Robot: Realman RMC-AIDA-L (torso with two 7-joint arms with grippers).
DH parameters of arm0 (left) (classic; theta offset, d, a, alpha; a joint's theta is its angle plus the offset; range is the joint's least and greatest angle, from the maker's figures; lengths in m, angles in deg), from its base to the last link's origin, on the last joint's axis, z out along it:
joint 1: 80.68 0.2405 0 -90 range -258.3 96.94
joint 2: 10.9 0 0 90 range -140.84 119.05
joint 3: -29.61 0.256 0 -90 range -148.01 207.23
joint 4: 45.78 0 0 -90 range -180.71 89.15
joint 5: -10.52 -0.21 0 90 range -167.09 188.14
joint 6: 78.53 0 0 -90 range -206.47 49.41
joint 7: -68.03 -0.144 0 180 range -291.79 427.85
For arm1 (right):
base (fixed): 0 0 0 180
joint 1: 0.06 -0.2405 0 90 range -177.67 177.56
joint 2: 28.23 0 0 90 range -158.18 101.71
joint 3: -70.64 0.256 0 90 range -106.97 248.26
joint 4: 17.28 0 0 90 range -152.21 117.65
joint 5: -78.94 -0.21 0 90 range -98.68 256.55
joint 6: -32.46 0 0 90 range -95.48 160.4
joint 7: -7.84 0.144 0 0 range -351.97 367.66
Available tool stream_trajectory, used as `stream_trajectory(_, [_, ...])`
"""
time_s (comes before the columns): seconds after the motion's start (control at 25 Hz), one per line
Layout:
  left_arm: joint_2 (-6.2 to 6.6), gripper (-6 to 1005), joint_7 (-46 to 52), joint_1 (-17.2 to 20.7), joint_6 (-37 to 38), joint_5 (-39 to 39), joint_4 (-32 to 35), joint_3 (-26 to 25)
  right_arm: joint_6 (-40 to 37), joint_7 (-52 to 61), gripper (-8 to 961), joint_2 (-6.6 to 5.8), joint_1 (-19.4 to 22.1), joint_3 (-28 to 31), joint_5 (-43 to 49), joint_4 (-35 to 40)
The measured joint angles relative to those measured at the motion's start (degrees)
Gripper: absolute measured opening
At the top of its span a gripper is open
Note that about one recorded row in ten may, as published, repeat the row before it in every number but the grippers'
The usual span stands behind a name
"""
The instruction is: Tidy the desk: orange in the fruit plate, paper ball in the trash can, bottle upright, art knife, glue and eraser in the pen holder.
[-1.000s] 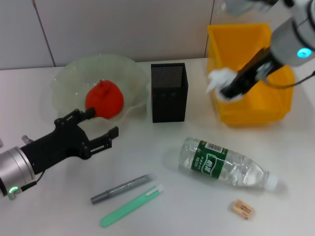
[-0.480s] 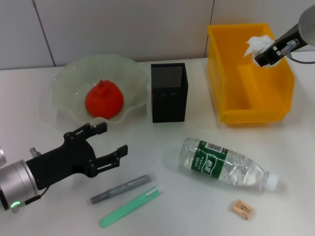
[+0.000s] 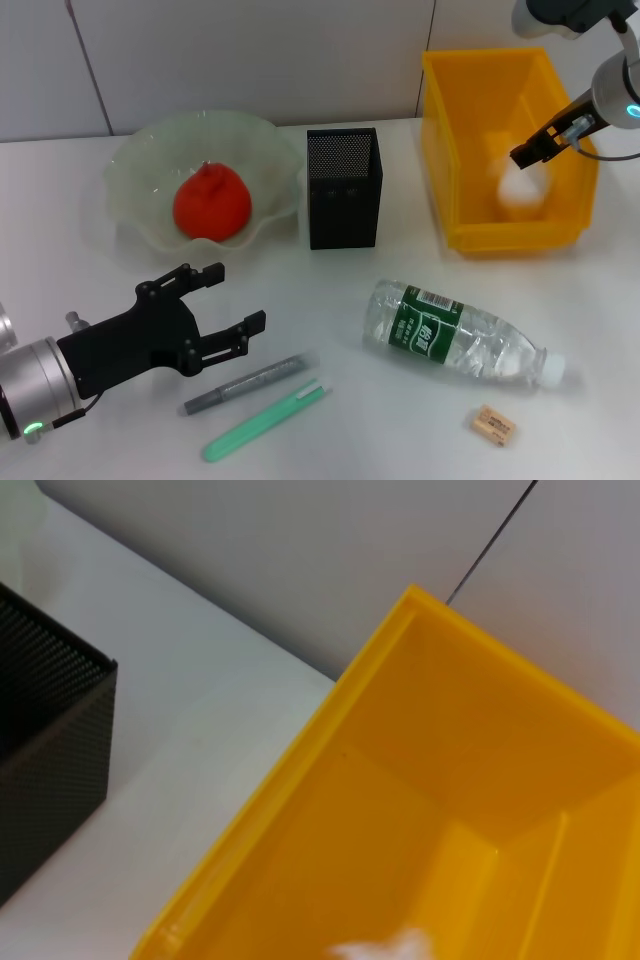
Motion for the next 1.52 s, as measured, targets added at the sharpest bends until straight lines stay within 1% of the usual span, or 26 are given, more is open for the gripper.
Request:
stream_trajectory(0.2, [0.0, 838, 0.0, 0.13, 0.07, 0.0, 0.01, 0.01, -0.05, 0.19, 717, 0.0, 0.39, 0.54, -0.41, -1.41])
stream_trajectory(0.32, [0.0, 838, 0.0, 0.21, 0.09, 0.0, 0.07, 0.01, -0.84, 0.35, 770, 0.12, 1.68, 0.61, -1.9, -4.64])
stream_trajectory(0.44, [0.01, 837, 0.0, 0.35, 0.08, 0.0, 0.14, 0.01, -4.1, -0.65, 803, 0.07, 4.94, 0.26, -8.86, -11.26])
stream_trajectory(0.6, [0.0, 837, 0.0, 0.43, -0.05, 0.0, 0.29, 0.01, -12.49, -2.41, 826, -0.02, 9.43, 0.2, -17.34, -21.04])
stream_trajectory(0.72, [0.01, 837, 0.0, 0.42, -0.32, 0.0, 0.42, 0.01, -16.27, -3.3, 826, 0.23, 14.29, -2.01, -20.41, -27.13])
stream_trajectory(0.84, [0.0, 837, 0.0, 0.4, -0.43, 0.0, 0.45, 0.01, -16.27, -4.6, 826, 0.27, 20.34, -5.57, -25.13, -30.47])
stream_trajectory(0.96, [0.0, 837, 0.0, 0.4, -0.53, 0.0, 0.45, 0.01, -15.68, -7.53, 827, 0.39, 25.41, -6.53, -29.35, -30.91])
stream_trajectory(1.12, [0.0, 837, 0.0, 0.35, -0.71, 0.01, 0.52, 0.01, -15.26, -10.94, 827, 0.56, 29.15, -6.44, -31.53, -28.64])
stream_trajectory(1.32, [0.0, 837, 0.0, 0.19, -0.97, -0.01, 0.53, 0.01, -15.68, -13.43, 827, 0.55, 31.3, -6.49, -31.64, -26.77])
stream_trajectory(1.52, [0.0, 836, 0.01, 0.18, -1.0, -0.01, 0.45, 0.01, -19.4, -14.03, 826, 0.29, 30.6, -6.79, -30.22, -26.24])
